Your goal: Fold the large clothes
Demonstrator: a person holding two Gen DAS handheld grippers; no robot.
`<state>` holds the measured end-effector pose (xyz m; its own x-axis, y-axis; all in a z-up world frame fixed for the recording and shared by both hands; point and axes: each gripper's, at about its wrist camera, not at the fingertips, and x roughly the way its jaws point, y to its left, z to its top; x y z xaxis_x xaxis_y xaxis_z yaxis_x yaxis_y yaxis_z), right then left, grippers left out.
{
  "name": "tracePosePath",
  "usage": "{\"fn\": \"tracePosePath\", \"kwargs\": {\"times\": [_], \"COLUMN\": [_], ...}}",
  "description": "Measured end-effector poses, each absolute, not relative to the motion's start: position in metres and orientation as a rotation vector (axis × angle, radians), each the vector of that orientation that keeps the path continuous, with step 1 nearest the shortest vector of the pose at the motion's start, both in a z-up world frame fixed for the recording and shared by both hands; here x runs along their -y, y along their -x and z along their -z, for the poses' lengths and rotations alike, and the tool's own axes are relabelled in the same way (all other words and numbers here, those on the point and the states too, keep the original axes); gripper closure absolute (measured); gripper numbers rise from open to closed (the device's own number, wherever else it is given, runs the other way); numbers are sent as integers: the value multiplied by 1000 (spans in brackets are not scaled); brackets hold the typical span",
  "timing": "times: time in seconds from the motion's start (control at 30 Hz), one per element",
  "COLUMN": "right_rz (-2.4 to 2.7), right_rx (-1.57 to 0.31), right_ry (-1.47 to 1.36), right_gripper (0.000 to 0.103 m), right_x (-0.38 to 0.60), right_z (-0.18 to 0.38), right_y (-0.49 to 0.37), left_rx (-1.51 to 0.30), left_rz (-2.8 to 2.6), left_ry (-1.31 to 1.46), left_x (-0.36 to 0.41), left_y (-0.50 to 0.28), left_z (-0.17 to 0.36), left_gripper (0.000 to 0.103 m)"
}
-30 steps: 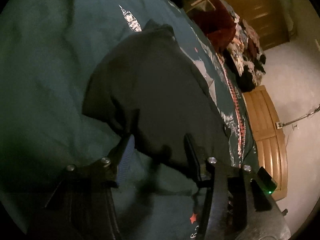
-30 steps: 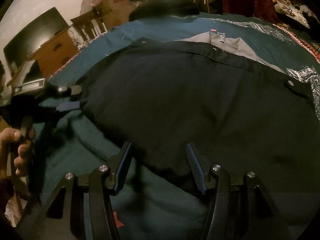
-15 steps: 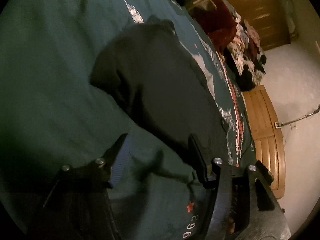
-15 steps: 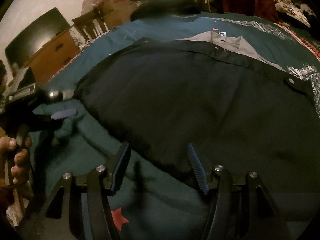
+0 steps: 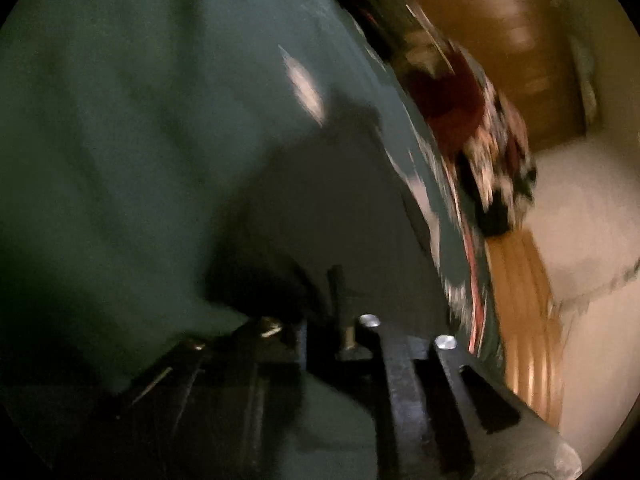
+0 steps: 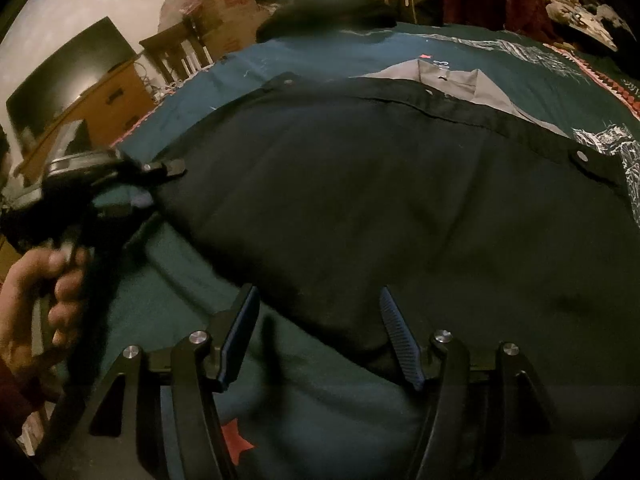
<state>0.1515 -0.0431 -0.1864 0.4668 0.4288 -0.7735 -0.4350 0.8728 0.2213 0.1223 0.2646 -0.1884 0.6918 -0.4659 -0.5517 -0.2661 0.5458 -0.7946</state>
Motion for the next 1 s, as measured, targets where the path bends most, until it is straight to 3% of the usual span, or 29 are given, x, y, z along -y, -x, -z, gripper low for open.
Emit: {"fn": "tracePosePath", "kwargs": {"times": [0.17,0.27,0.33,0.4,0.47,0.63,0.73,0.83,1.0], "right_rz": [-534,-531,-525,-511,-499,-445,-343,-266,-147], "right_rx": [-947,-949,-949,-950,-960,-917,-861,-798,-567], "right_ry": [37,40,36,30,20,58,84,90,99], "right_gripper": [35,35,35,35,34,32,15,13,3], "right_x": [44,48,51,52,54,49,55,66,91], "right_z": [189,189,188,184,180,144,115,83,-3], "right_y": [-150,-148,-145,-138,-131,-102,-83,-66,-25], "left_rx": [-673,-698,-776,-841,-901,-905,-800,-633,-326], "left_rz": [-157,-144,-31,67,142,238,235,195,111], "left_ry": [975,944,907,864,761,371,227,136,47], "left_x": [-360,-378,-356,-322,-275,-172,-146,-144,-144], "left_y": [-85,-70,-69,-67,-63,-55,-44,-30,1], "left_z": [161,150,149,150,147,111,72,18,-72], "left_gripper": [94,92,80,52,45,41,40,33,0]}}
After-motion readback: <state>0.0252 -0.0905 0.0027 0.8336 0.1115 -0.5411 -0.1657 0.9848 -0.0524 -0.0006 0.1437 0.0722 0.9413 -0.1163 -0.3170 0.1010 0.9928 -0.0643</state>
